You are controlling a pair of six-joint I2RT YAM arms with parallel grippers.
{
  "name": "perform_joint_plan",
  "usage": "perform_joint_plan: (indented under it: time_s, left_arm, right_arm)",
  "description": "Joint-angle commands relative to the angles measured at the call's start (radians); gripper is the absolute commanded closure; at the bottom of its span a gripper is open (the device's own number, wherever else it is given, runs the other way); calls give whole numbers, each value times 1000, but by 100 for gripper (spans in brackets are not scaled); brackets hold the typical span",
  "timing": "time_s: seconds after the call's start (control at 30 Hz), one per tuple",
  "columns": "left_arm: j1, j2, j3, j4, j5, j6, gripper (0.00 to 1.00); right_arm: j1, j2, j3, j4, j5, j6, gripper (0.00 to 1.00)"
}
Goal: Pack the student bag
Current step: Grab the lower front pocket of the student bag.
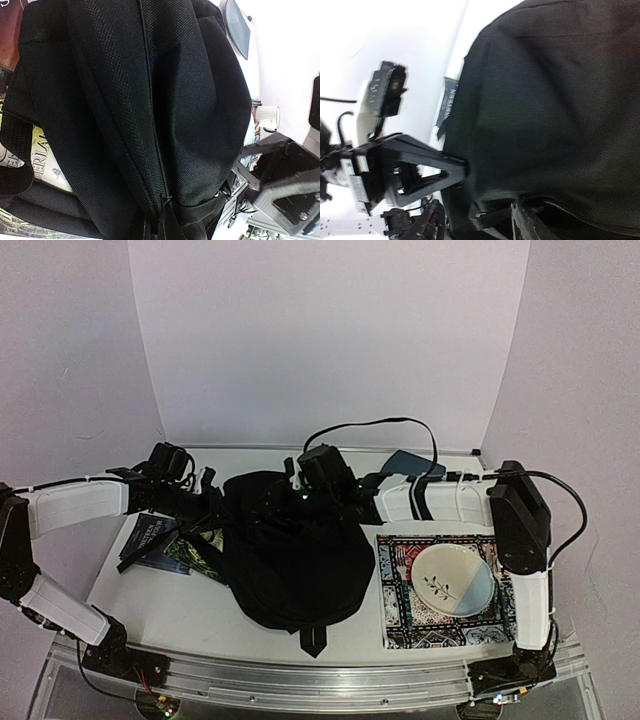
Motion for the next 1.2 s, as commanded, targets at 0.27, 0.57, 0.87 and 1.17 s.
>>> perform_joint_plan:
  time_s: [0.27,0.57,0.87,1.17]
  left_arm:
    - [-9,-29,15,42,53,13,100]
    - [-21,-33,7,59,44,11,100]
    - [-21,-26,-13,59,-17,20,100]
    - [-22,-16,-17,58,-35,26,100]
  right_arm:
    - [2,61,57,-60,1,-26,35]
    - [2,127,134,58,-145,14,33]
    - [2,44,112,83,-203,-11,49]
    - [2,-15,47,78,-207,-19,64]
